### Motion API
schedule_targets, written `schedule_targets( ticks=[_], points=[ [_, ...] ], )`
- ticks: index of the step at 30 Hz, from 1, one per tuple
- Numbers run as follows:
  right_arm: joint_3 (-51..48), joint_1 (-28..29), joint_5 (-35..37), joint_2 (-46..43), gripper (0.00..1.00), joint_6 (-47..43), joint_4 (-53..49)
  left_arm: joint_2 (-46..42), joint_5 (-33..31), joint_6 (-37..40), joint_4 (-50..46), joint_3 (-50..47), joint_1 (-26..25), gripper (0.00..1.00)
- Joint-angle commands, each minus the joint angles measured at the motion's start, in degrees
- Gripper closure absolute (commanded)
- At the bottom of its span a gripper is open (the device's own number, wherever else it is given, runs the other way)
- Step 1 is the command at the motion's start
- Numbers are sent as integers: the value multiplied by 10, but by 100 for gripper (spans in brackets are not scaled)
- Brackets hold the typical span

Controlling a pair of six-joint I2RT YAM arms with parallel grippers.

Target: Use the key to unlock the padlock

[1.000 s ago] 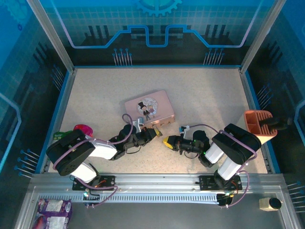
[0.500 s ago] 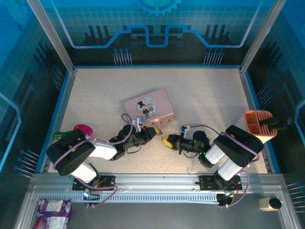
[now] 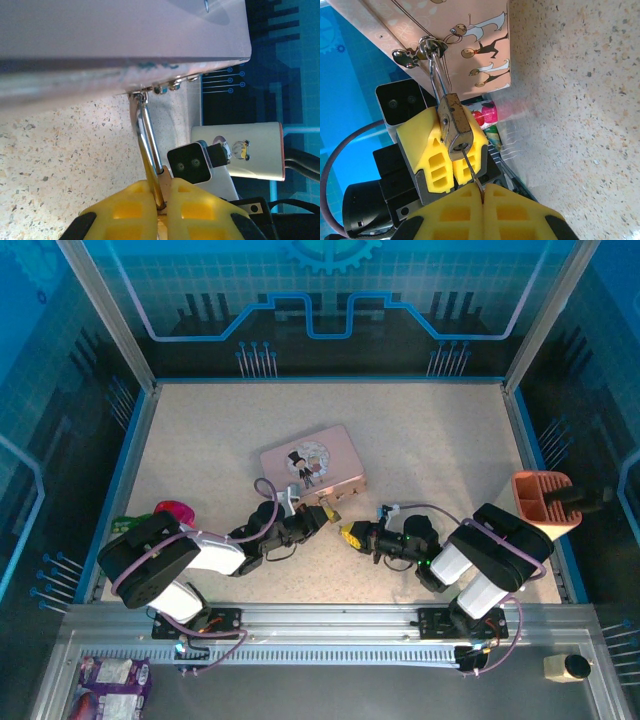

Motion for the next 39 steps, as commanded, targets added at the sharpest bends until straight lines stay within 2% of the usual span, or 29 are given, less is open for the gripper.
schedule_targets(
  ticks=[1, 25, 32, 39],
  points=[
    [8, 6, 47, -6, 100, 12, 18, -9, 22, -14, 100, 1, -11, 100],
    [35, 13, 86, 14, 100, 21, 20, -6, 24, -16, 104, 8, -26, 100],
    [78, 16, 80, 20, 100, 12, -11, 8, 33, -14, 108, 24, -32, 100],
    [62, -5, 75, 13, 100, 6, -16, 3, 33, -9, 98, 19, -33, 100]
  ],
)
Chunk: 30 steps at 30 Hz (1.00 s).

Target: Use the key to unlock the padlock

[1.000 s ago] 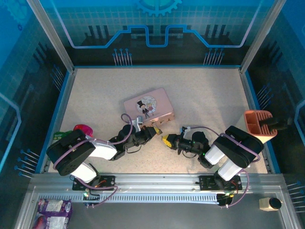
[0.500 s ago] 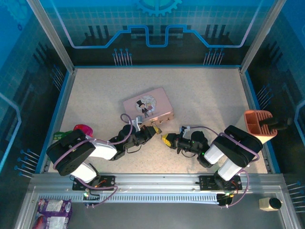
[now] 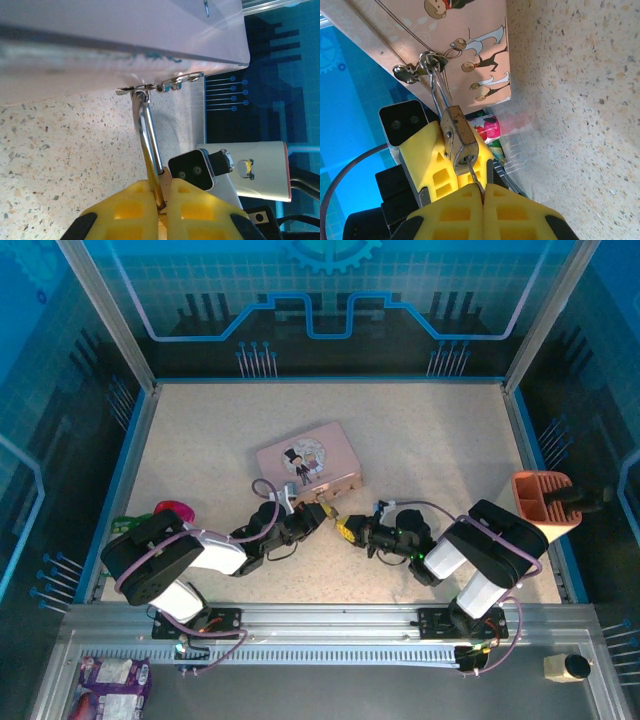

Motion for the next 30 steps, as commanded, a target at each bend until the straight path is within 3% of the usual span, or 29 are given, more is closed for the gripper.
schedule_targets(
  ticks=[1, 6, 22, 26, 30],
  points=[
    [19, -14, 37, -1, 100, -8, 22, -8, 77, -3, 88, 18, -29, 100],
    [16, -16, 37, 24, 100, 1, 54, -12, 78, 0, 81, 20, -28, 100],
    [24, -24, 32, 19, 100, -13, 28, -29, 79, 9, 45, 30, -31, 100],
    [2, -37, 30, -3, 79, -27, 7, -58, 54, 21, -25, 33, -31, 100],
    [-1, -44, 15, -87, 63, -82, -131, -100, 22, 37, -118, 44, -31, 100]
  ],
)
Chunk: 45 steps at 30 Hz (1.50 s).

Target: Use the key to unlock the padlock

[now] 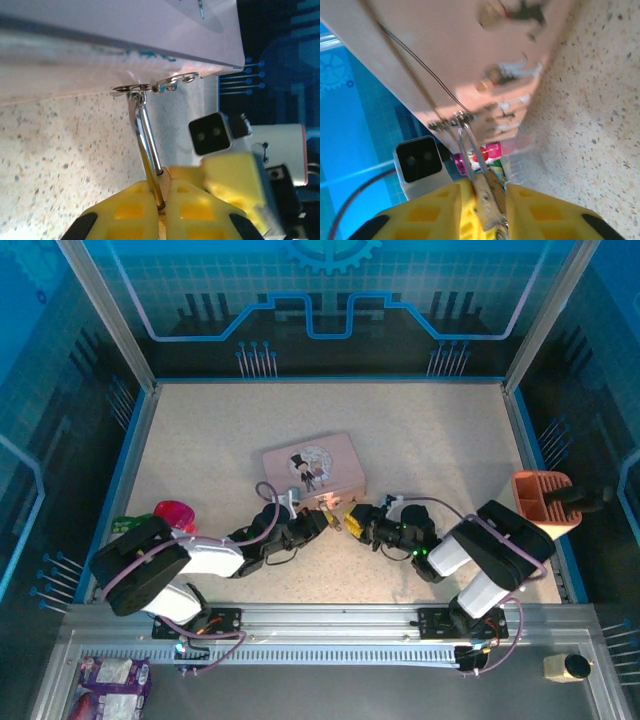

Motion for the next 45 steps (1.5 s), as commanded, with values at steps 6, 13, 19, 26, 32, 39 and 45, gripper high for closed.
schedule_targets(
  ticks=[6, 13, 19, 26, 32, 39, 45],
  points=[
    [40, -8, 15, -240, 47, -177, -404, -59, -7, 14, -37, 35, -4, 100],
    [190, 19, 83, -371, 48, -483, -799, -80, -35, 30, -153, 67, -4, 100],
    [225, 130, 241, -390, 52, -679, -875, -109, -63, 57, -253, 105, -4, 100],
    [142, 232, 328, -401, 53, -766, -742, -112, -56, 47, -288, 130, -5, 100],
    [112, 312, 403, -374, 52, -893, -654, -113, -51, 47, -290, 133, -4, 100],
    [83, 343, 481, -314, 54, -985, -516, -119, -49, 45, -286, 128, -5, 100],
    [81, 352, 496, -234, 52, -1048, -397, -122, -46, 44, -286, 128, -5, 100]
  ],
)
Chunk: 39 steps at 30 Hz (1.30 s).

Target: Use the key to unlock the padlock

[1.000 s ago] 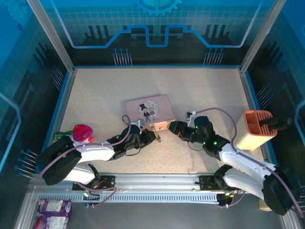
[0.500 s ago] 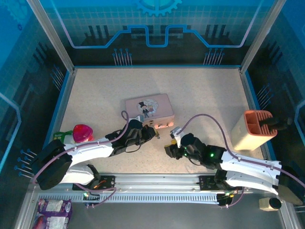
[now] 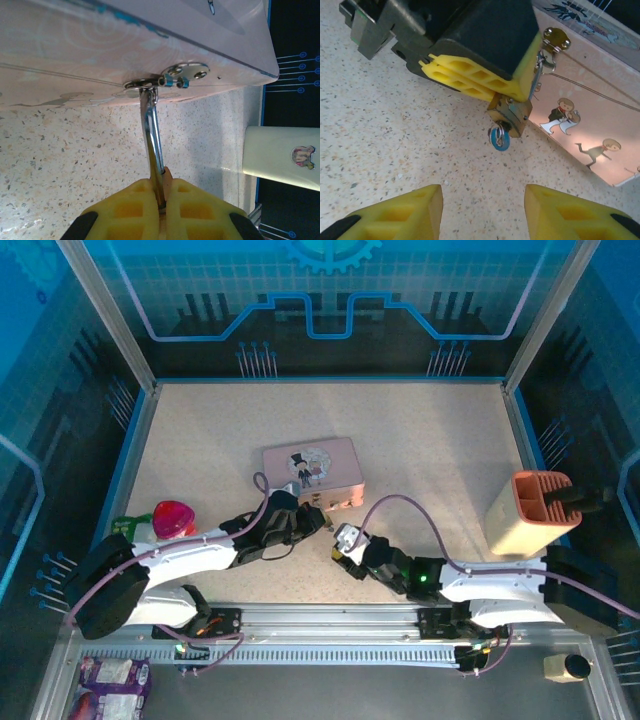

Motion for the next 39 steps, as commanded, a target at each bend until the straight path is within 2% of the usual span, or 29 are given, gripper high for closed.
schedule_targets(
  ticks=[1, 12, 24, 39],
  points=[
    [-2, 11, 38, 37, 53, -62, 123, -26, -3, 14, 35, 23, 0, 100],
    [22, 12, 81, 115, 61, -71, 157, -31, 4, 4, 38, 16, 0, 100],
    [23, 12, 99, 144, 72, -42, 187, -32, 5, 1, 40, 14, 0, 100],
    [26, 15, 124, 168, 77, -35, 218, -27, 7, 0, 46, 15, 0, 100]
  ],
)
